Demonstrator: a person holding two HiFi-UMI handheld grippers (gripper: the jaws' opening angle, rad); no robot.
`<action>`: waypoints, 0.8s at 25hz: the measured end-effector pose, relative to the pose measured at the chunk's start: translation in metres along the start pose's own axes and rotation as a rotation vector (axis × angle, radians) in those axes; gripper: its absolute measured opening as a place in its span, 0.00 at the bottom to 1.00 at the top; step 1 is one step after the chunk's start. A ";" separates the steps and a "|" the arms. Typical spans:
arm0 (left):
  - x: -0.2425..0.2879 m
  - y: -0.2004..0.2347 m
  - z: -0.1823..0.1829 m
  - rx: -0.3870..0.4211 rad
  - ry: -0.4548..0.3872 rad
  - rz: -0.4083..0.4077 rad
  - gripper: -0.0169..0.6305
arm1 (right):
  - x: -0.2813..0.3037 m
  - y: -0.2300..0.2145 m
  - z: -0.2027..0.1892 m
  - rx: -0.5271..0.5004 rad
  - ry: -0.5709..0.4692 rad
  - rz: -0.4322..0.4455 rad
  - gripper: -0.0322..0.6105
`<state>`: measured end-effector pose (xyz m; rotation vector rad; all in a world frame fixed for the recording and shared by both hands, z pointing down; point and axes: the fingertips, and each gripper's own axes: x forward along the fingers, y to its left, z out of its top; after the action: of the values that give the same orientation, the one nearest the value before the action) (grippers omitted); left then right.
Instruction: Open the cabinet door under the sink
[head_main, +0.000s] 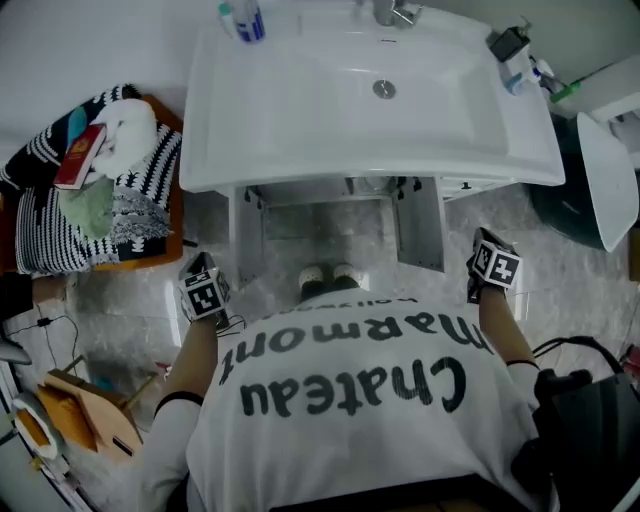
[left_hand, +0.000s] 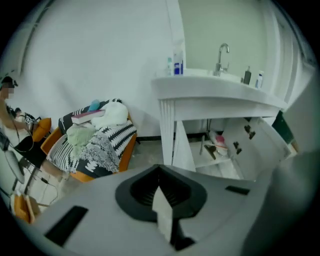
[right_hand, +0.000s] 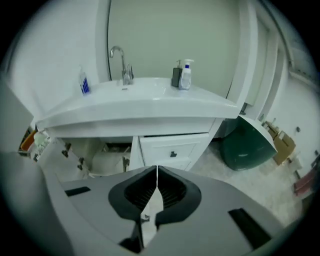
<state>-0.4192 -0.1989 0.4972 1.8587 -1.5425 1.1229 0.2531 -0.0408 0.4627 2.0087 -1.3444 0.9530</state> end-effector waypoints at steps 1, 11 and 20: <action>-0.004 -0.002 0.007 -0.010 -0.021 -0.008 0.04 | -0.005 0.005 0.010 0.022 -0.040 0.018 0.08; -0.030 -0.036 0.091 -0.111 -0.227 -0.112 0.04 | -0.035 0.042 0.110 0.091 -0.369 0.108 0.08; -0.076 -0.053 0.185 -0.160 -0.458 -0.190 0.04 | -0.087 0.090 0.208 0.034 -0.594 0.289 0.07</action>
<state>-0.3176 -0.2866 0.3404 2.1937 -1.5881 0.4920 0.2009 -0.1817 0.2716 2.2622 -1.9830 0.4993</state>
